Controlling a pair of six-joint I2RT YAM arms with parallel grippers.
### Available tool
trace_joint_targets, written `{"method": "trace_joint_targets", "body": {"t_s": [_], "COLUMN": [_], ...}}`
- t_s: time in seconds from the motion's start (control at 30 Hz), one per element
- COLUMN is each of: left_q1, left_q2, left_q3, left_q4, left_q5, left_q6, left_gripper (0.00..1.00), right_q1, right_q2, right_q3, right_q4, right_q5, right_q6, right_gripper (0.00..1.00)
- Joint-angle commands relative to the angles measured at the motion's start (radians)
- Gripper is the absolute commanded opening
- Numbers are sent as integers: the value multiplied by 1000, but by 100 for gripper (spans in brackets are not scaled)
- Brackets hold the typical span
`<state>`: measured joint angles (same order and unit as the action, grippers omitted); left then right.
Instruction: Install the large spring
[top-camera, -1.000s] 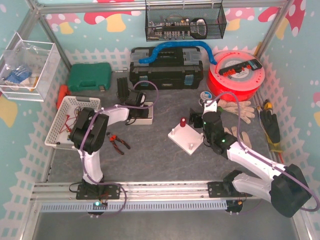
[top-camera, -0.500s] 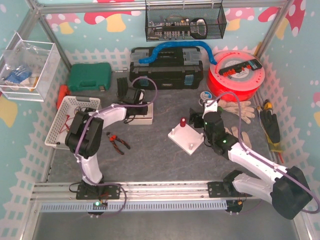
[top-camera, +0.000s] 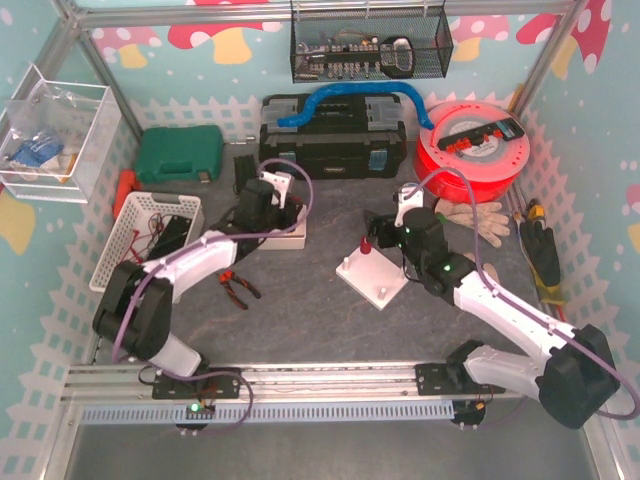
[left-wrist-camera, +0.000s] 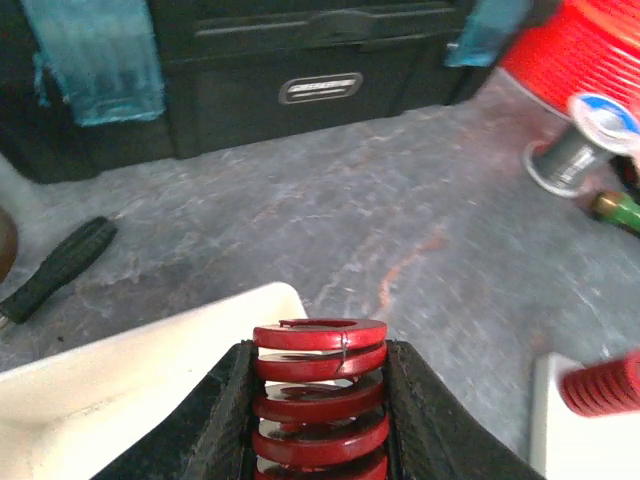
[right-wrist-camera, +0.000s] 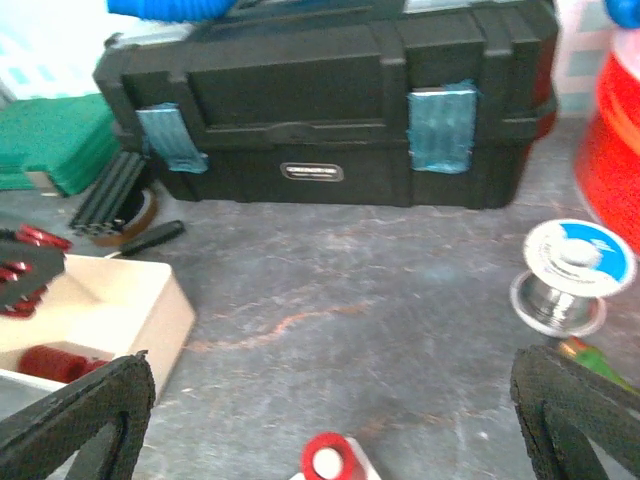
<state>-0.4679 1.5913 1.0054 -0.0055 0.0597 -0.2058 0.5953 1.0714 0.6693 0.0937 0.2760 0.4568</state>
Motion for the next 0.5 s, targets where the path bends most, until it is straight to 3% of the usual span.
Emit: {"method": "trace_joint_targets", "body": {"t_s": [0.0, 0.2, 0.47], "left_q1": [-52, -151, -256], "left_q2": [-133, -241, -320], "left_q3": [-163, -373, -622], "left_q4": [293, 592, 982], "left_q5": [32, 19, 87], "left_q6": [134, 289, 522], "left_gripper": [10, 8, 7], "right_q1": [-6, -5, -6], "right_q2": [42, 91, 158], "right_q3": [103, 215, 297], "right_q4": [-85, -157, -182], "right_q5": [-125, -318, -669], "right_q6": [32, 3, -53], "right_gripper": [96, 92, 74]}}
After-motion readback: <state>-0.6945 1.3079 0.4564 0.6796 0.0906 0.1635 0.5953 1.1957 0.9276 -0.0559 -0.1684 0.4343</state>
